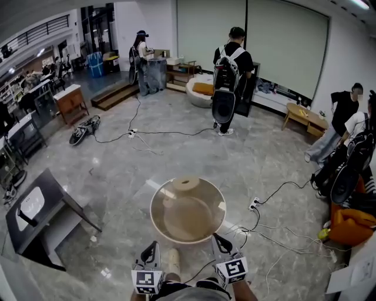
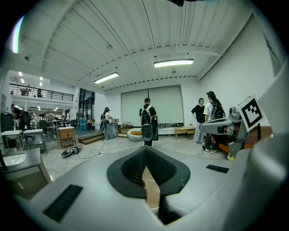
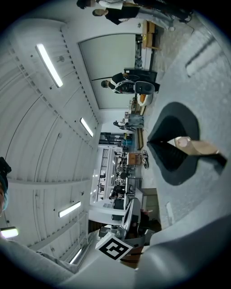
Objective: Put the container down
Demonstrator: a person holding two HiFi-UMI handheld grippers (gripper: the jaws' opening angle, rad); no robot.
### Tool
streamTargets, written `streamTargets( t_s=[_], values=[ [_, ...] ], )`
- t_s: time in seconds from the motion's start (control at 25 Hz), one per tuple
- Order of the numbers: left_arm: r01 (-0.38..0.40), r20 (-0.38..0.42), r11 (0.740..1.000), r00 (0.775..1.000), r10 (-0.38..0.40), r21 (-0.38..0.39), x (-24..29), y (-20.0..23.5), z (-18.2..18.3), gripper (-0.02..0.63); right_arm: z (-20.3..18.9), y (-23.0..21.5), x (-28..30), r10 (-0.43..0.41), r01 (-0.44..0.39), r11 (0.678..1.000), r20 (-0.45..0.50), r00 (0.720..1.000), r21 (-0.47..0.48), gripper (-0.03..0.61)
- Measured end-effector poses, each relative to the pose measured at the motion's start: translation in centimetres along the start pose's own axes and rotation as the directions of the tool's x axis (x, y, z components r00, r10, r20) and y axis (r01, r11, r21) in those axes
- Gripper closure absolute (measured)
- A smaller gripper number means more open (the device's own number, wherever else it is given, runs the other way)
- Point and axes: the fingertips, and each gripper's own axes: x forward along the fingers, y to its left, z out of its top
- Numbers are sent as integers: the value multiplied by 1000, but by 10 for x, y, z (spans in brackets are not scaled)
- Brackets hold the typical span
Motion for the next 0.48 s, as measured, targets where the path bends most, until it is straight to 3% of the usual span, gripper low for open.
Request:
streamTargets(
  t_s=[0.48],
  values=[
    [-10, 19, 1000, 1000, 9, 21, 9, 2, 13, 597, 4, 1, 9, 14, -14, 999, 2, 1000, -30, 580]
  ],
)
